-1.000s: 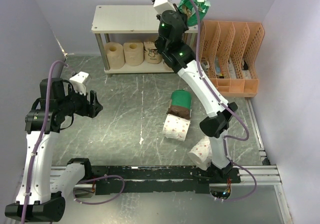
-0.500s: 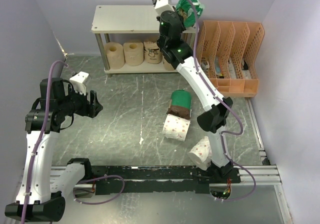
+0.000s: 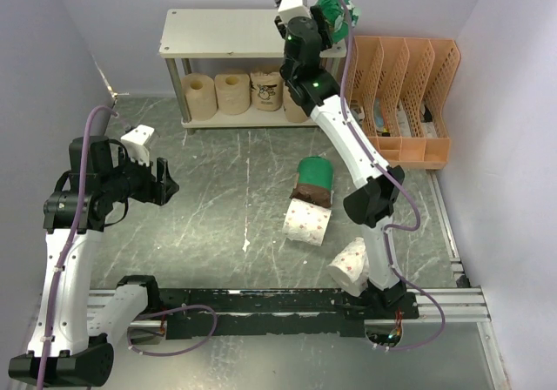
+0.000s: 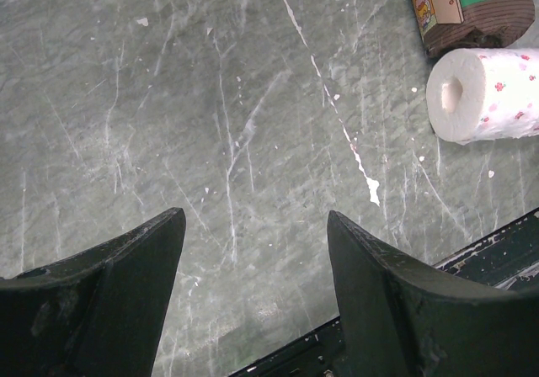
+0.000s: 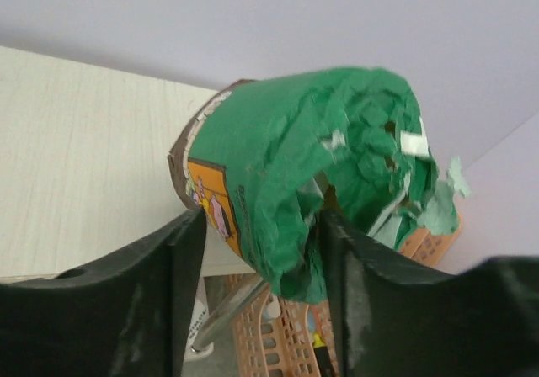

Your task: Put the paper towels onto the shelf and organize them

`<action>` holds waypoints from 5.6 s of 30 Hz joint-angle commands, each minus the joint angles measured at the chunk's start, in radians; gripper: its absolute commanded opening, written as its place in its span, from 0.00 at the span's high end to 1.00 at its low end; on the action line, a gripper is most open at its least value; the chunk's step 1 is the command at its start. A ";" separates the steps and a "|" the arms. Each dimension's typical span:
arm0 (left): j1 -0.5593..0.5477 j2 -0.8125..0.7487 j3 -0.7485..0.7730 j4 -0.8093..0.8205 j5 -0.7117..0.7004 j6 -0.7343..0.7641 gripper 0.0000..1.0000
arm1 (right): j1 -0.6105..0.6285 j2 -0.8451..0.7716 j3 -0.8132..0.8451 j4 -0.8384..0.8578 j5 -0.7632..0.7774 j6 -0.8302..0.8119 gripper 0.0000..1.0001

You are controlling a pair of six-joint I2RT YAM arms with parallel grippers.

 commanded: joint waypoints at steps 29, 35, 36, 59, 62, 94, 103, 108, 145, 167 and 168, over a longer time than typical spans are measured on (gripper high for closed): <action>0.011 -0.035 0.001 0.014 0.012 0.005 0.20 | 0.376 -0.855 -1.280 0.057 0.121 0.551 0.08; 0.011 -0.014 0.002 0.013 0.032 0.013 0.20 | 0.298 -0.867 -1.526 -0.066 0.149 0.875 0.09; 0.011 -0.010 0.002 0.011 0.035 0.014 0.20 | 0.273 -0.845 -1.531 -0.095 0.139 0.905 0.10; 0.011 -0.009 0.002 0.013 0.036 0.013 0.20 | 0.331 -0.753 -1.512 -0.365 0.016 0.877 0.20; 0.011 -0.004 0.002 0.011 0.036 0.013 0.20 | 0.332 -0.858 -1.572 -0.299 -0.089 0.816 0.19; 0.011 0.023 0.000 0.012 0.023 0.010 0.20 | 0.158 -0.621 -1.646 0.003 -0.244 0.615 1.00; 0.011 0.038 -0.002 0.018 0.018 0.009 0.20 | 0.159 -0.741 -1.689 0.006 -0.286 0.651 1.00; 0.011 0.051 -0.018 0.035 0.012 0.005 0.20 | 0.158 -0.912 -1.707 0.038 -0.375 0.735 1.00; 0.011 0.053 -0.019 0.037 -0.002 0.000 0.20 | -0.049 -0.867 -1.644 0.286 -0.873 1.285 1.00; 0.011 0.075 -0.019 0.035 0.008 0.004 0.20 | 0.060 -0.757 -1.295 -0.267 -0.570 0.850 0.00; 0.011 0.076 -0.019 0.035 0.007 0.004 0.20 | 0.060 -0.758 -1.316 -0.242 -0.597 0.857 0.00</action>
